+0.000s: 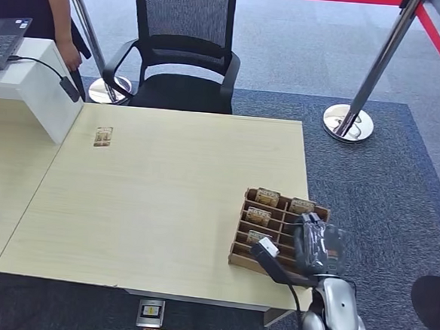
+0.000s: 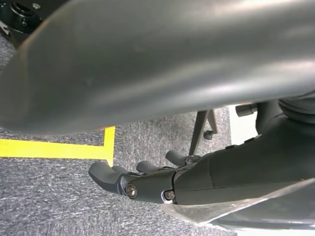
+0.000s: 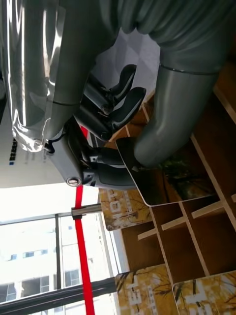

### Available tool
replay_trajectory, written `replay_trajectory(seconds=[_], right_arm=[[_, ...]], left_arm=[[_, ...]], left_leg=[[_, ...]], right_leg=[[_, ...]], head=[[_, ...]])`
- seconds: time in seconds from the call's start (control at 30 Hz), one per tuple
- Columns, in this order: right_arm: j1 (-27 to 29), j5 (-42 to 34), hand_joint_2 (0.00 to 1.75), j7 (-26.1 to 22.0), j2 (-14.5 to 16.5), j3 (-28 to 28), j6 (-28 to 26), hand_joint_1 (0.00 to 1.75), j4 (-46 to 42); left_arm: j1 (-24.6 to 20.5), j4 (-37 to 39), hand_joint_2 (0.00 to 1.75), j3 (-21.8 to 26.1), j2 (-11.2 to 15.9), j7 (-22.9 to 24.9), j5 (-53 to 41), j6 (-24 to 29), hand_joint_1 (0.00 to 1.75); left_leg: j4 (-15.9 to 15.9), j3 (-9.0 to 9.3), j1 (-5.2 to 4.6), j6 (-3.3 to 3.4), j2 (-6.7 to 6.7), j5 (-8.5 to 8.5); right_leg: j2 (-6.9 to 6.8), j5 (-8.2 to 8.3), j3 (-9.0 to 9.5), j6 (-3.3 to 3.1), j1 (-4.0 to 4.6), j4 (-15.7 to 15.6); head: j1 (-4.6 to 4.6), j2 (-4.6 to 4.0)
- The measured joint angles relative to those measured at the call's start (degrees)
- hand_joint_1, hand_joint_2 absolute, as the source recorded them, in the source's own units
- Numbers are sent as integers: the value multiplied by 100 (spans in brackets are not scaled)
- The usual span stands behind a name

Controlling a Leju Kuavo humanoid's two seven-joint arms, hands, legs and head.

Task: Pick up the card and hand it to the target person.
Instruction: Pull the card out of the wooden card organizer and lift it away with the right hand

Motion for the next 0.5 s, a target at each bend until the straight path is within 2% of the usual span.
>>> replay_trajectory(seconds=[0.5], right_arm=[[558,248,175,22,-431,299,-209,175,-1768]], left_arm=[[10,1,0,17,0,-25,81,17,0]], left_leg=[[0,-3,-1,2,0,-9]], right_leg=[[0,-10,-2,-1,-1,-1]], head=[[1,0]])
